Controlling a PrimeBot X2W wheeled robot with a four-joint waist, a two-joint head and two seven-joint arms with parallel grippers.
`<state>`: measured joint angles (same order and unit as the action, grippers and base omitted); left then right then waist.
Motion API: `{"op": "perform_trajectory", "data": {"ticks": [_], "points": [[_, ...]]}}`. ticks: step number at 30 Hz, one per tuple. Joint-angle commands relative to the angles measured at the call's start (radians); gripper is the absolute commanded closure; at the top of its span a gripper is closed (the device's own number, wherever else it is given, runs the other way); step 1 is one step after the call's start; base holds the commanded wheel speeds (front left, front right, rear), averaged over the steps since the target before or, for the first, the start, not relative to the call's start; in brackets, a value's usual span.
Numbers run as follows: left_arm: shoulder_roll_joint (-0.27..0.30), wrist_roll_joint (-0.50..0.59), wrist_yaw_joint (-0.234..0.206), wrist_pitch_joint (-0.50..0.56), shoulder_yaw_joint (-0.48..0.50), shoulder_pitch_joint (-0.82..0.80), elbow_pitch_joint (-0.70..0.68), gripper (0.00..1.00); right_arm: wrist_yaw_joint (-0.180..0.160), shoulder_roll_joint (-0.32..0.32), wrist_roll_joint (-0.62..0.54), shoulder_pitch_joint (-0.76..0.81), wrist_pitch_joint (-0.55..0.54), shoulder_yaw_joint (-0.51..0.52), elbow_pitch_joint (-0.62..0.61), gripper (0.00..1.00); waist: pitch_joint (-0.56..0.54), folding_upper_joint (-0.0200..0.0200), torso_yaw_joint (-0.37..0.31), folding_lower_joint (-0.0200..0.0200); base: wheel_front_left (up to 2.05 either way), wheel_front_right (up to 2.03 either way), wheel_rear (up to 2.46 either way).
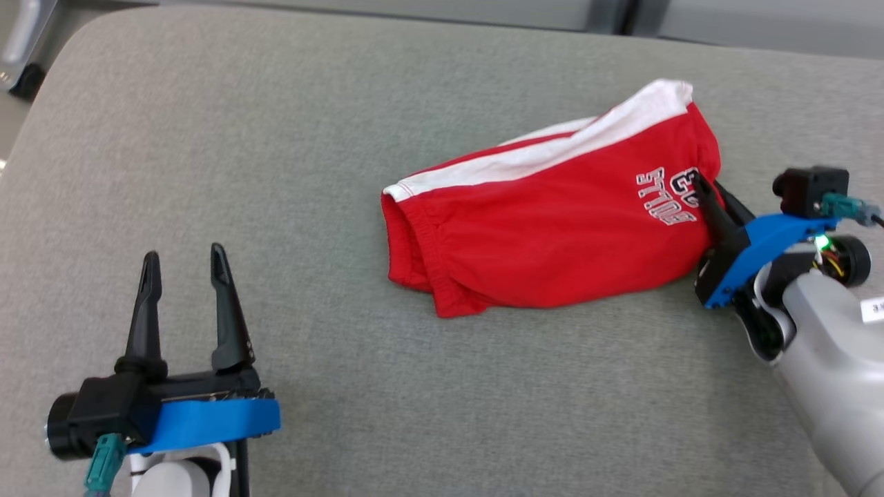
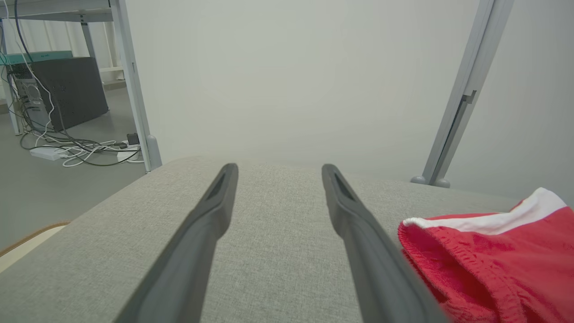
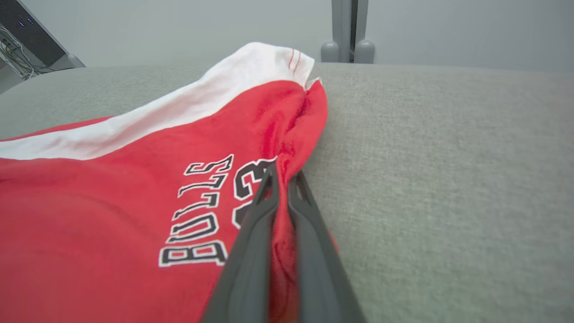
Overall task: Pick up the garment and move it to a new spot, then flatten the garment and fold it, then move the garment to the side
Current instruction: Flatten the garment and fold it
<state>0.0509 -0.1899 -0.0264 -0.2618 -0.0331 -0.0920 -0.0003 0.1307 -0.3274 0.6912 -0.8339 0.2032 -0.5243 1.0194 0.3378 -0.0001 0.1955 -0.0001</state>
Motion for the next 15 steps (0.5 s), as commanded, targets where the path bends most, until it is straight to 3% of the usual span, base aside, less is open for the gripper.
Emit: {"op": "perform_trajectory", "data": {"ticks": [1,8,15], "points": [[-0.001,0.022,0.000,-0.004,0.017,0.014,0.003,0.00,0.000,-0.019,0.022,0.044,0.013,-0.002,-0.021,1.00,-0.047,0.0001,-0.048,0.0001,0.00,0.00,0.00],[-0.001,0.062,0.006,-0.004,0.070,0.068,0.008,0.00,0.000,-0.076,0.124,0.203,0.046,0.042,-0.121,1.00,-0.101,0.0001,-0.122,0.0001,0.00,0.00,0.00],[-0.001,0.059,0.009,-0.004,0.092,0.089,0.008,0.00,0.000,-0.115,0.140,0.291,0.056,0.094,-0.150,1.00,-0.117,0.0001,-0.162,0.0001,0.00,0.00,0.00]]}}
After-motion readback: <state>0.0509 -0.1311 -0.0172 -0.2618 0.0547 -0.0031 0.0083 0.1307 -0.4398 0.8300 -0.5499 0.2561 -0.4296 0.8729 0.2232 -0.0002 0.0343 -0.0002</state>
